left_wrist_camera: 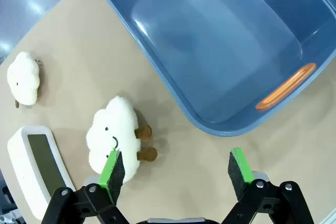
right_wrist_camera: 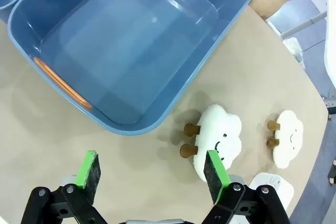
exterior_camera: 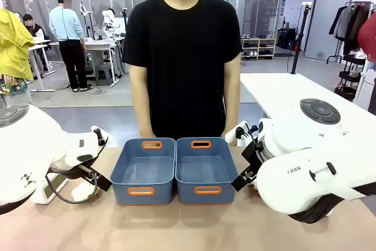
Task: Sort the digital clocks into the basket.
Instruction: Pick up the Digital clock from the table and place it into the empty Plastic storage basket.
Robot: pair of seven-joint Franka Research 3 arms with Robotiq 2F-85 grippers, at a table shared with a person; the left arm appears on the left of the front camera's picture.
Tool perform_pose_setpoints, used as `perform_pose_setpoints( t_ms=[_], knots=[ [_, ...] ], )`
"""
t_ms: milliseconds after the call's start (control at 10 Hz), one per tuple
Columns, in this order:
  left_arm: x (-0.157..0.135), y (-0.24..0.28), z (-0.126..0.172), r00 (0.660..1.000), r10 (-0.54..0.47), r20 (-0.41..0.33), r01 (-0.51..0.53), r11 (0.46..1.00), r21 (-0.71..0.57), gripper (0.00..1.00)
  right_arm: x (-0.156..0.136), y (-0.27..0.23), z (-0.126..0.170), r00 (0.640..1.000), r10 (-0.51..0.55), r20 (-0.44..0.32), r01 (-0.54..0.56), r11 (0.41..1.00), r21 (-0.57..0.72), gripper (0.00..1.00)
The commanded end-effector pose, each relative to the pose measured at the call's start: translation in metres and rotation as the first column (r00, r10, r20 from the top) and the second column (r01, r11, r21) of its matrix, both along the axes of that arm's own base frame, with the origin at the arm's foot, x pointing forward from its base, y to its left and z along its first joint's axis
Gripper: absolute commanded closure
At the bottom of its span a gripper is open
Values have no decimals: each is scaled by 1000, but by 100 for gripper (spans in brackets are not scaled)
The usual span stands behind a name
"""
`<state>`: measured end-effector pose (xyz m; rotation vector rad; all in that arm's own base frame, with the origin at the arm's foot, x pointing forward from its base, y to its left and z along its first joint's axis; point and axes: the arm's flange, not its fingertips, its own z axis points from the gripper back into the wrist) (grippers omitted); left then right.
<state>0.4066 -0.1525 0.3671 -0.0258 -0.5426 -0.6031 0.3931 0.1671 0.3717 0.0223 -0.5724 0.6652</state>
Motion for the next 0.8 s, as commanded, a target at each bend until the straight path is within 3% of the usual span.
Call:
perform_pose_setpoints(
  t_ms=[0,700],
  knots=[
    [0,0,0,1000,0,0,0,1000,0,0,0,0,0,1000,0,0,0,1000,0,0],
    [0,0,0,1000,0,0,0,1000,0,0,0,0,0,1000,0,0,0,1000,0,0]
  ],
)
